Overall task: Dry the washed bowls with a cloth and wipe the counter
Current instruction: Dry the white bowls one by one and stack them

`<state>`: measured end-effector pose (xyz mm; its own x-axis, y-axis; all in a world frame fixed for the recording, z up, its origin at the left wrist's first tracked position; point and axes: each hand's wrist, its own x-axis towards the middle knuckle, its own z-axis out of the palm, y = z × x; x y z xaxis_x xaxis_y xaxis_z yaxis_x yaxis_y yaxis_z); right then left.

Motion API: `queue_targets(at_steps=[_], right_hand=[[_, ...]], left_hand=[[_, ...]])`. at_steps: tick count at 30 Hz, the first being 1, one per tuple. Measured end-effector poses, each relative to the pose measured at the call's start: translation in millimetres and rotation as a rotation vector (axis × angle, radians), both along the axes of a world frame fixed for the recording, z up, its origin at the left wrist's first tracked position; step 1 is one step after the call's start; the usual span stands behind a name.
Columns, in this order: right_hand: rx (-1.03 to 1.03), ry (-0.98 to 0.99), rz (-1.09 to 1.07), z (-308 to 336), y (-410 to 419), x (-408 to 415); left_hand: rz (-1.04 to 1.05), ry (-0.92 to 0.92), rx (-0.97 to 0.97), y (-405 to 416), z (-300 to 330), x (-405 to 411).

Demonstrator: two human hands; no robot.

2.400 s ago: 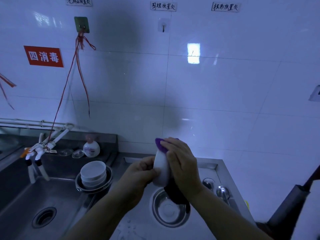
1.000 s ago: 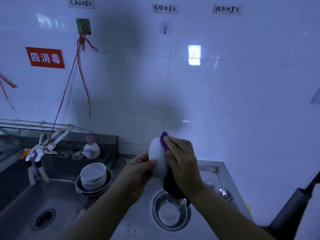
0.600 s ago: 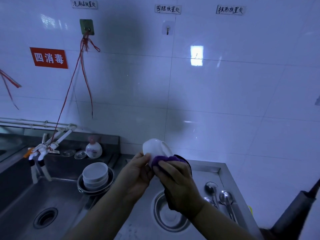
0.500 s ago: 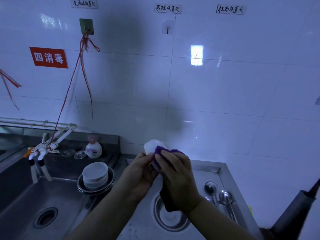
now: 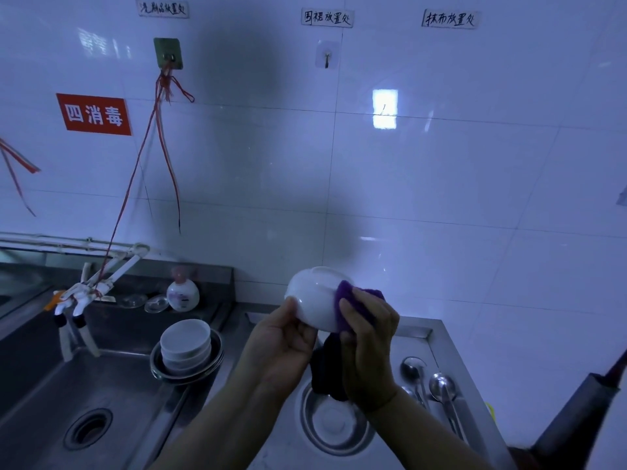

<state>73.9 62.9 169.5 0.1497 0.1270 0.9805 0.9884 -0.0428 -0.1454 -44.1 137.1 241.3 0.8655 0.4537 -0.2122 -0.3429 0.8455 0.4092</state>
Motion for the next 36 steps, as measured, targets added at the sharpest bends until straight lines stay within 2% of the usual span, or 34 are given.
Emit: queue_targets(at_steps=[7, 12, 19, 24, 26, 27, 32, 36], right_hand=[[0.054, 0.484, 0.224, 11, -6, -7], [-0.036, 0.578, 0.307, 27, -11, -2], [-0.213, 0.434, 0.26, 37, -12, 0], [-0.376, 0.08, 0.139, 41, -3, -8], [-0.409, -0.035, 0.116, 37, 4, -12], [-0.417, -0.029, 0.131, 35, 8, -13], [-0.397, 0.347, 0.29, 23, 32, -17], [-0.395, 0.677, 0.306, 4, 54, -23]], left_hand=[[-0.044, -0.015, 0.092, 5, -12, 1], [-0.06, -0.034, 0.236, 18, -22, -5], [-0.093, -0.018, 0.585, 32, -28, -15], [-0.128, 0.145, 0.94, 30, -34, -20], [-0.115, 0.173, 0.997, 31, -38, -22], [-0.104, 0.178, 0.997, 33, -41, -24], [-0.073, 0.23, 0.924, 51, -51, -38], [-0.045, 0.242, 0.88, 74, -59, -52]])
